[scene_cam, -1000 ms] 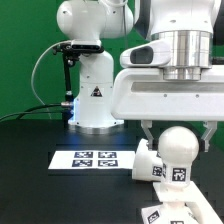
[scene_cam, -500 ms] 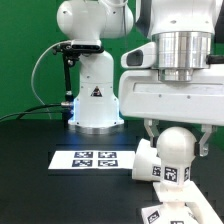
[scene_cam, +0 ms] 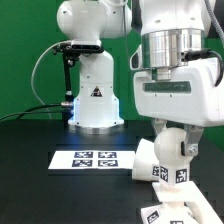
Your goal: Assemble lamp
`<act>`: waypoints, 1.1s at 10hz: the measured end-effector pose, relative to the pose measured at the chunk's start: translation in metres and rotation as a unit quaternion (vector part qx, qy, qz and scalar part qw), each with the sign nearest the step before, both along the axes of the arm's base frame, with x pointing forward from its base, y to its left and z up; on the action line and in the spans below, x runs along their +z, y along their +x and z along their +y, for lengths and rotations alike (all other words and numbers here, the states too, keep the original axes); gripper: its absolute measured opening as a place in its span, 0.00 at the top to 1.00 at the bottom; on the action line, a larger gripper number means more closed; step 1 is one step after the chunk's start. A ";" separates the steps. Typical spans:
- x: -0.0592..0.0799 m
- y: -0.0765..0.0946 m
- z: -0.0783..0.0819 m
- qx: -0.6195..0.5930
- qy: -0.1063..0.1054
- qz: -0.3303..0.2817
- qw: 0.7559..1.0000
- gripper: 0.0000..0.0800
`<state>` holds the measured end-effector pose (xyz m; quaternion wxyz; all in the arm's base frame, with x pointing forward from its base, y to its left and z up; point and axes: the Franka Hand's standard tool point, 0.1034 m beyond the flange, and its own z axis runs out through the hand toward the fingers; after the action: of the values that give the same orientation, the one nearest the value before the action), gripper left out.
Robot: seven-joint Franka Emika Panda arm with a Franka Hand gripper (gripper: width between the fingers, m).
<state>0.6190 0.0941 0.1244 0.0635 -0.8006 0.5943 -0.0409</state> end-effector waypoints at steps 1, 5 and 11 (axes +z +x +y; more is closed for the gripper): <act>0.000 -0.001 -0.001 0.056 -0.009 0.001 0.998 0.14; 0.003 0.000 -0.003 0.289 -0.036 0.003 0.957 0.13; 0.000 0.005 0.003 0.609 -0.105 0.007 0.786 0.13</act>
Offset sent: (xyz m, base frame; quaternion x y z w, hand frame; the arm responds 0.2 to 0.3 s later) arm -0.0015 0.0197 -0.0004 -0.0056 -0.0931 -0.3378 0.9366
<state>0.6243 0.0968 0.1248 -0.0138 -0.9983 -0.0243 -0.0503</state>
